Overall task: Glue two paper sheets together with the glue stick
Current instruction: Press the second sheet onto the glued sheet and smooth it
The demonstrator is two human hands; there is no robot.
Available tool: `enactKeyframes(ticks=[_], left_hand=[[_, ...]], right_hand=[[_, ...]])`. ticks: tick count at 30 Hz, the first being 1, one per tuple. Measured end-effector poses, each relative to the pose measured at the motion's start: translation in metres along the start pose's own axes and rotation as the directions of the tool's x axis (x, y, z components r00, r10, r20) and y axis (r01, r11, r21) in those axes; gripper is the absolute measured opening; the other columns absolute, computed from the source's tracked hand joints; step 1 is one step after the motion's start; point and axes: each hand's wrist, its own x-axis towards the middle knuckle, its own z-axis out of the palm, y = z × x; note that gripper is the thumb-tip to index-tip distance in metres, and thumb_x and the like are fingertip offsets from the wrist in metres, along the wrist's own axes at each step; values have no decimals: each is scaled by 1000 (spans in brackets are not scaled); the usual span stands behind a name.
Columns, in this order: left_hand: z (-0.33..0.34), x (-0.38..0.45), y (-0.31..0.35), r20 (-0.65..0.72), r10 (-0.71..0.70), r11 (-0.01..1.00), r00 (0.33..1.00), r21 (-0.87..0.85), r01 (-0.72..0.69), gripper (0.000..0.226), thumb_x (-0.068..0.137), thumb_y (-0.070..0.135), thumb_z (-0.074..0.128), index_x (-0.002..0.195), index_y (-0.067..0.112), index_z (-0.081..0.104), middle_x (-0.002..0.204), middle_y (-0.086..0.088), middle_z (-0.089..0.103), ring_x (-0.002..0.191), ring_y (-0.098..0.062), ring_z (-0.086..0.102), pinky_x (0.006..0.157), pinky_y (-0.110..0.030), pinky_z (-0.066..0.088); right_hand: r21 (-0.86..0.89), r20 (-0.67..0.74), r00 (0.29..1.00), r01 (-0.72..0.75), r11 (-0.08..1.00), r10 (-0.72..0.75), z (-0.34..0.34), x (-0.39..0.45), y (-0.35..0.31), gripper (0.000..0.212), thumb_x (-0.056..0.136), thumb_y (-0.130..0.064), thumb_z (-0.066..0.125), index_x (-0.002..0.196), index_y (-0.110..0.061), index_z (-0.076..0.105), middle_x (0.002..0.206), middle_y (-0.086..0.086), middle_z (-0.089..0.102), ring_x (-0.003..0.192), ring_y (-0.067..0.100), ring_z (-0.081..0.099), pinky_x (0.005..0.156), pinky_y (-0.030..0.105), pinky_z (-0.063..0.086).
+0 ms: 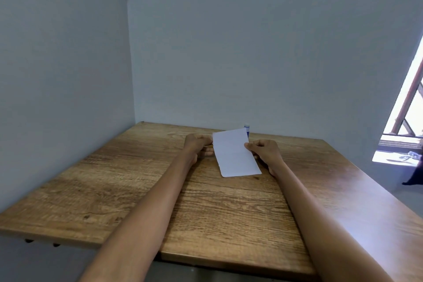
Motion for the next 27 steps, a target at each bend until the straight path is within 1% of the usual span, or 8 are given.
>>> enactKeyframes(ticks=[3, 7, 10, 14, 21, 23, 25, 27], left_hand=[[0, 1, 0, 20, -34, 999, 999, -32, 35, 8, 89, 2, 58, 91, -2, 65, 78, -10, 70, 60, -18, 67, 48, -24, 57], [-1, 1, 0, 36, -63, 997, 997, -34, 64, 12, 90, 2, 58, 98, -3, 64, 83, -10, 70, 66, -20, 68, 49, -25, 58], [-1, 1, 1, 53, -82, 996, 995, -37, 84, 16, 90, 2, 58, 103, -4, 63, 82, -10, 69, 66, -19, 67, 50, -26, 58], [-1, 1, 2, 54, -92, 994, 994, -47, 95, 17, 90, 1, 57, 105, -5, 63, 83, -10, 69, 65, -18, 68, 49, -25, 58], [-1, -1, 4, 57, -89, 994, 994, -64, 93, 20, 92, 7, 55, 108, -2, 64, 91, -10, 71, 75, -22, 68, 63, -31, 61], [-2, -3, 4, 73, -63, 995, 995, -77, 69, 23, 89, 12, 61, 108, -2, 65, 98, -13, 71, 78, -24, 69, 65, -32, 61], [-2, -6, 3, 96, -36, 996, 995, -82, 43, 28, 86, 12, 67, 108, -4, 65, 103, -17, 70, 79, -25, 69, 63, -31, 61], [-2, -7, 2, 81, -20, 996, 997, -82, 27, 26, 85, 7, 67, 106, -6, 64, 100, -20, 69, 71, -22, 69, 55, -28, 60]], right_hand=[[-21, -8, 1000, 9, 1000, -9, 1, -1, -1, 16, 81, -23, 74, 69, -15, 67, 75, -1, 72, 61, 9, 62, 55, 21, 45], [-8, -12, 1000, 10, 1000, -11, 1, -1, 0, 15, 80, -21, 74, 68, -15, 67, 76, 0, 72, 62, 10, 62, 58, 23, 47], [-8, -14, 1000, 12, 1000, -12, 1, -2, -1, 14, 80, -21, 74, 70, -15, 67, 80, 2, 73, 67, 12, 64, 61, 25, 49], [-22, -23, 1000, 7, 1000, -7, 3, -2, -2, 13, 79, -23, 75, 72, -14, 67, 80, 1, 72, 65, 12, 64, 58, 23, 47], [-56, -34, 999, 16, 998, -18, 5, -2, -2, 13, 78, -24, 75, 73, -16, 67, 81, 1, 72, 67, 12, 64, 55, 22, 45], [-61, -36, 999, 20, 998, -22, 6, -2, -2, 14, 78, -24, 76, 72, -16, 67, 81, 1, 72, 66, 12, 64, 55, 23, 45], [-64, -37, 999, 22, 998, -24, 6, -2, -2, 14, 78, -25, 76, 70, -17, 66, 80, 1, 72, 65, 12, 64, 55, 23, 45], [-75, -34, 999, 21, 997, -23, 6, -2, -1, 15, 77, -25, 76, 71, -16, 66, 80, 1, 72, 65, 12, 64, 55, 23, 44]])
